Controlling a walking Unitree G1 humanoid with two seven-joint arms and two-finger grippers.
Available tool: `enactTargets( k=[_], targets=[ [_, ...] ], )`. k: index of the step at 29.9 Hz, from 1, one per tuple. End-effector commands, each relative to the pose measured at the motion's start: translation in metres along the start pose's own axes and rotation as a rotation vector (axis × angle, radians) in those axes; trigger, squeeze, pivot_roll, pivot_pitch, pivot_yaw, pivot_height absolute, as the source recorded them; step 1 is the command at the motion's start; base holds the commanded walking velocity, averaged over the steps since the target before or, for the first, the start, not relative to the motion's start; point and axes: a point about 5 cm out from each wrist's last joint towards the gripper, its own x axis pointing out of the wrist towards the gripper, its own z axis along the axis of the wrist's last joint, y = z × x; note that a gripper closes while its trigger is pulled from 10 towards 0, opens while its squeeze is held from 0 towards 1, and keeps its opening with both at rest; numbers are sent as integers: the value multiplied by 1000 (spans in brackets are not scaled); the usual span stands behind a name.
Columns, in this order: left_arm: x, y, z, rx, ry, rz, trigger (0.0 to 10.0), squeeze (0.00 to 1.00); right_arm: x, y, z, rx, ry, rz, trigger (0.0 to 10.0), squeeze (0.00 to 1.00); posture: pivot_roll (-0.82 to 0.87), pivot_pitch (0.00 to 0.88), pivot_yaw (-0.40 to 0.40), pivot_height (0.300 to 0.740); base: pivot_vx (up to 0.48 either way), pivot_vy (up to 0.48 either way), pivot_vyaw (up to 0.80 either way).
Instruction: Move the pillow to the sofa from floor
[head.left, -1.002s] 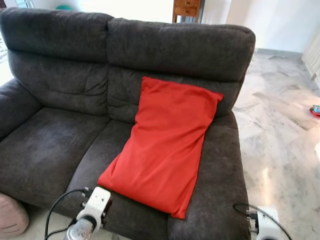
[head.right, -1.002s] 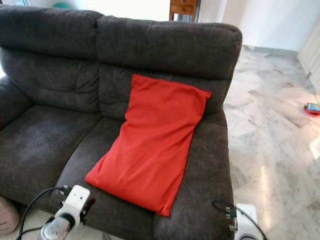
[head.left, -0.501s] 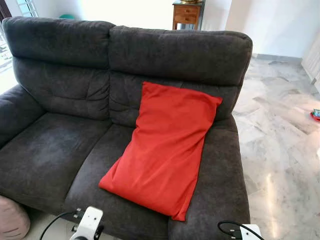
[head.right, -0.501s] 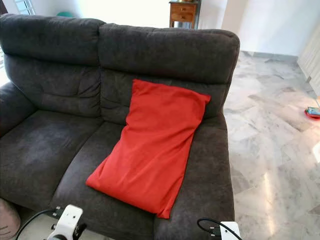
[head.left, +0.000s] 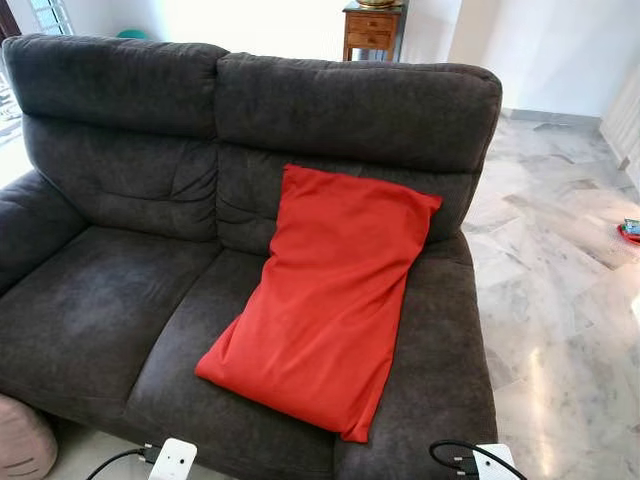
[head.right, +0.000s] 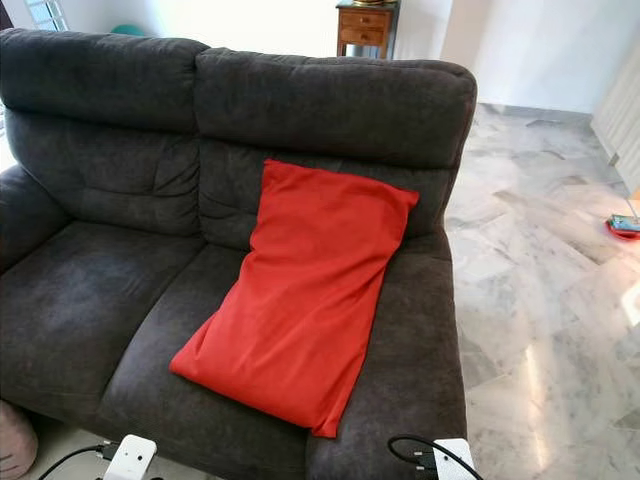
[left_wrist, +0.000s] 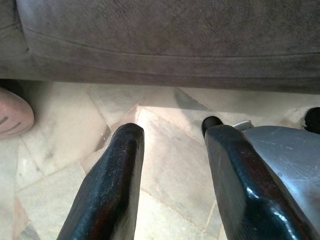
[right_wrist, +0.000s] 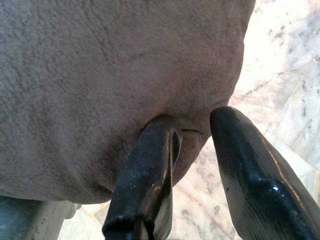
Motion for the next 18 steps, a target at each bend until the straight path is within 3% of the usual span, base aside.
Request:
enactTargets(
  k=[1, 6, 12, 18],
  targets=[
    [-1, -1, -6, -17, 28, 7, 10000, 0, 1, 12, 7, -20, -20, 46, 10000, 0, 44, 0, -18, 740, 0, 0, 0],
    [-2, -3, -8, -17, 36, 2, 10000, 0, 2, 9, 17, 72, -84, 23, 10000, 0, 39, 0, -13, 740, 0, 0, 0],
    [-2, -2, -8, -15, 36, 4, 10000, 0, 2, 2, 43, 300, -259, -4, 10000, 0, 39, 0, -9, 740, 0, 0, 0],
    [-2, -3, -8, -17, 32, 3, 10000, 0, 2, 3, 49, 283, -279, 7, 10000, 0, 44, 0, -9, 740, 0, 0, 0]
  ],
)
